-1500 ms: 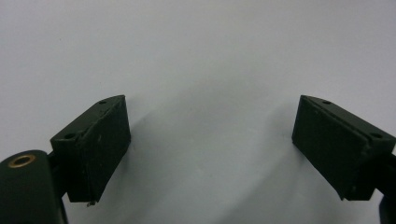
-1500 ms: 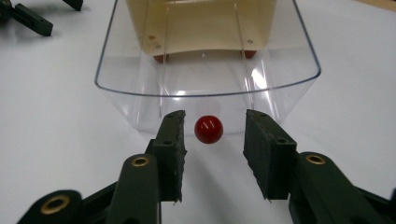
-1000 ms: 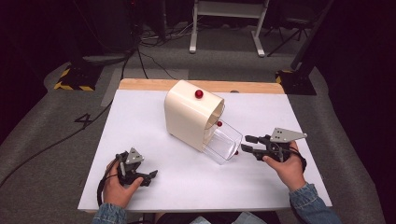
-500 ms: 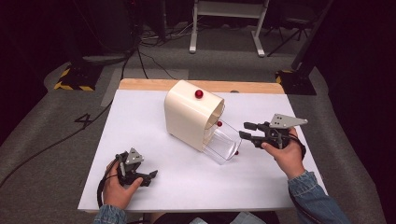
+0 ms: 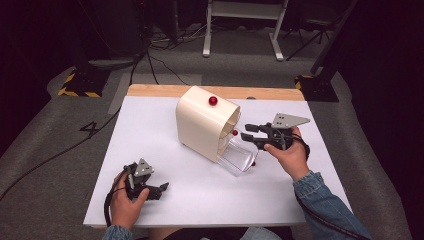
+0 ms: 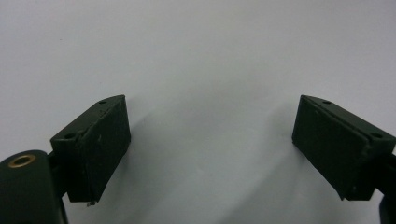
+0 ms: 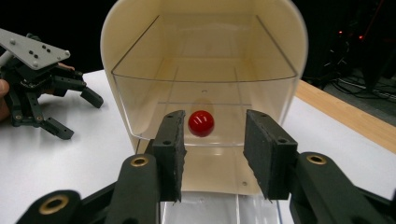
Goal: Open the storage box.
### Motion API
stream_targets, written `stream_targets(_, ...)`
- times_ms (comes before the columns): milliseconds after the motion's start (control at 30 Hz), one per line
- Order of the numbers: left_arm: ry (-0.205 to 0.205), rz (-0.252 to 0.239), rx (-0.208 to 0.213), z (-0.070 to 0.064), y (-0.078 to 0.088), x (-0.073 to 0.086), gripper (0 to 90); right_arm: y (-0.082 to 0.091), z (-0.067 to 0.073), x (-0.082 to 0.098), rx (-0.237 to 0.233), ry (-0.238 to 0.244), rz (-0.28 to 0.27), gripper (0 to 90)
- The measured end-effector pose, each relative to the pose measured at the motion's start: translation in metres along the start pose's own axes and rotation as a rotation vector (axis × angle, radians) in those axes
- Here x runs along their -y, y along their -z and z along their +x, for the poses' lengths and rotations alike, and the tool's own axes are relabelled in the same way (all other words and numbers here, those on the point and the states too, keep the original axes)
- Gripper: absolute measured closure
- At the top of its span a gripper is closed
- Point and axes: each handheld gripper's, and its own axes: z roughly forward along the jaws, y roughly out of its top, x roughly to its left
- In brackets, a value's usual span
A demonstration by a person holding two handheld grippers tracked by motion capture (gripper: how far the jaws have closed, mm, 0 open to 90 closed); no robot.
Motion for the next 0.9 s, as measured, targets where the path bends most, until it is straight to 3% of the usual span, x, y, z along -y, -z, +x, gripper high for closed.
stream_targets(233, 0.002, 0.001, 0.001, 0.000, 0.000, 0.000, 11.8, -0.022, 0.005, 0.005, -0.020, 0.014, 0.007, 63.6)
stream_targets(333, 0.000, 0.001, 0.000, 0.000, 0.000, 0.000, 11.8, -0.025, 0.006, 0.007, 0.000, 0.030, 0.017, 72.8)
stream_targets(633, 0.000, 0.001, 0.000, 0.000, 0.000, 0.000, 11.8, -0.023, 0.008, 0.008, 0.017, 0.047, 0.008, 74.6)
stream_targets(900, 0.003, 0.001, 0.000, -0.001, 0.000, 0.000, 11.8, 0.000, 0.010, 0.010, 0.021, 0.044, 0.003, 74.7)
